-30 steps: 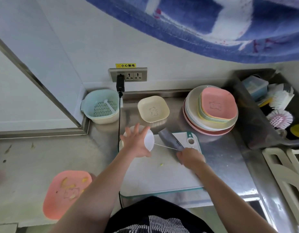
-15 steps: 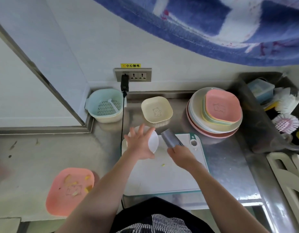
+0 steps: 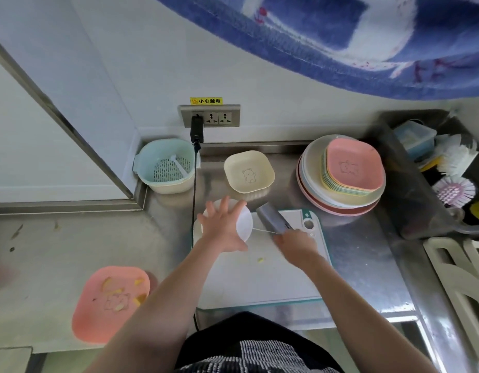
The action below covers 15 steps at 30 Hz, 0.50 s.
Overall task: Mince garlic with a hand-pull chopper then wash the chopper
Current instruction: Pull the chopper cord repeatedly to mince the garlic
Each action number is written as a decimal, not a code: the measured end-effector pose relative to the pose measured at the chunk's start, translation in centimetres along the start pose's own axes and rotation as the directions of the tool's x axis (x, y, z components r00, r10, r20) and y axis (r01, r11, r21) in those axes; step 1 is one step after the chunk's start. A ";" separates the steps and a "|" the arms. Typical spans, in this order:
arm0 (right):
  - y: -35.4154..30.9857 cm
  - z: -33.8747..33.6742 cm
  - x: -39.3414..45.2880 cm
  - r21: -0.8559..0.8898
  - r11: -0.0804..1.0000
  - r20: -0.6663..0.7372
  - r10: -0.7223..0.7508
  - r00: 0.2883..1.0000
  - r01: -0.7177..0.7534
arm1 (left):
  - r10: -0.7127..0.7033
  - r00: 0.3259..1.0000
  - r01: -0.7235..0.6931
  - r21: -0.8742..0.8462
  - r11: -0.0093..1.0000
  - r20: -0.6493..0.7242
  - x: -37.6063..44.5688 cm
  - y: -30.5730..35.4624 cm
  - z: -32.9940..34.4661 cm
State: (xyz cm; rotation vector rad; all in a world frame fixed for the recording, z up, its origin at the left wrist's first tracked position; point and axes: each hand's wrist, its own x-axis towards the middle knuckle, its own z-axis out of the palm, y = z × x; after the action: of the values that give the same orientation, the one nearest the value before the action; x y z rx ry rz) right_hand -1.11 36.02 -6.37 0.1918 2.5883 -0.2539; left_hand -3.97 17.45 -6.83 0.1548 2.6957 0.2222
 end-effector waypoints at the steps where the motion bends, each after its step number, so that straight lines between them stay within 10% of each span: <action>1: 2.0 -0.2 -0.2 0.002 0.996 0.000 0.086 0.996 -0.086 | -0.006 1.000 0.006 -0.010 1.000 0.005 0.1 -0.2 0.0; 4: 3.5 -0.6 -0.1 0.020 0.986 -0.005 0.165 0.986 -0.165 | 0.023 1.000 -0.023 0.030 0.999 0.013 0.2 0.1 -0.2; 10: -4.5 0.8 -0.4 0.067 0.972 0.018 -0.226 0.974 0.224 | 0.039 0.999 -0.039 0.026 0.999 -0.005 0.2 0.8 0.0; 15: 1.2 -0.1 -0.5 -0.019 0.999 -0.055 0.027 0.998 -0.028 | 0.011 1.000 -0.012 0.011 1.000 0.011 0.0 0.1 0.0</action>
State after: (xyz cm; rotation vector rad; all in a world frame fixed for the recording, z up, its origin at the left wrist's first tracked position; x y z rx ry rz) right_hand -0.47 37.12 -6.19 0.2299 2.6390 -0.2160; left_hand -3.99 17.57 -6.81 0.1743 2.6863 0.2097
